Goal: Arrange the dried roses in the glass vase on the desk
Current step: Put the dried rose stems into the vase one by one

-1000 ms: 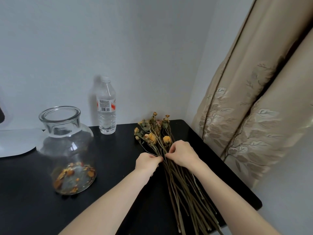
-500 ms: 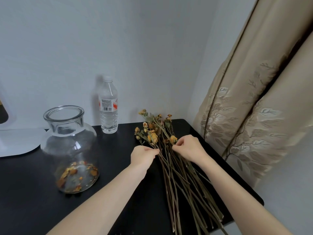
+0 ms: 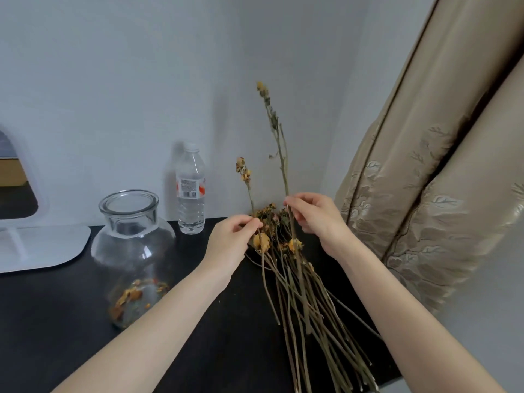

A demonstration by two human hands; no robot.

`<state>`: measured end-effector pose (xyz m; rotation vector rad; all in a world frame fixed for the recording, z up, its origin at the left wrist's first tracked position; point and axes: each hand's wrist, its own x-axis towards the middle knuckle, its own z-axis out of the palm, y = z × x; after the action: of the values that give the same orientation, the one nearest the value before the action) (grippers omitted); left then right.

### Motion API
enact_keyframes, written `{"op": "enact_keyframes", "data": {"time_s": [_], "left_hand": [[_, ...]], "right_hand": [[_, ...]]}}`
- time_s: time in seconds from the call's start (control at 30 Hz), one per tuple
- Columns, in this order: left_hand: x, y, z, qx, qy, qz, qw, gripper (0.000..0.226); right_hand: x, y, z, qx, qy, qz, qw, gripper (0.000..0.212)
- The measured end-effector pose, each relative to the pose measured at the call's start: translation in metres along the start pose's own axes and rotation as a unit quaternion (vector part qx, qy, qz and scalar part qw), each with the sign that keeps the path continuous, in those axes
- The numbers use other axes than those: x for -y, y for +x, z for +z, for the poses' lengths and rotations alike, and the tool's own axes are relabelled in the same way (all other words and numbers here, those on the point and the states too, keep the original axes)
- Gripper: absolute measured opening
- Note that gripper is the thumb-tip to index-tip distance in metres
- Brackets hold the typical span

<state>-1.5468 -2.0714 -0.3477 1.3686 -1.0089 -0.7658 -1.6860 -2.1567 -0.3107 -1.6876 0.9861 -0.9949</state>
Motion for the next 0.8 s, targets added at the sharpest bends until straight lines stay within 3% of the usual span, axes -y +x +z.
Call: {"op": "enact_keyframes", "data": {"time_s": [0.1, 0.27, 0.5, 0.8], "left_hand": [[-0.029, -0.005, -0.030, -0.012, 0.002, 0.047, 0.999, 0.017], [-0.090, -0.016, -0.094, -0.102, 0.018, 0.126, 0.987, 0.016], [-0.161, -0.022, -0.169, -0.181, 0.046, 0.228, 0.956, 0.018], [-0.144, -0.007, -0.196, -0.209, 0.087, 0.219, 0.949, 0.021]], "right_hand": [[0.036, 0.002, 0.015, 0.027, 0.087, -0.032, 0.995, 0.015], [0.106, 0.010, 0.053, 0.062, 0.207, -0.107, 0.970, 0.016], [0.185, 0.020, 0.102, 0.082, 0.280, -0.164, 0.942, 0.017], [0.191, 0.028, 0.141, 0.077, 0.277, -0.184, 0.940, 0.018]]}}
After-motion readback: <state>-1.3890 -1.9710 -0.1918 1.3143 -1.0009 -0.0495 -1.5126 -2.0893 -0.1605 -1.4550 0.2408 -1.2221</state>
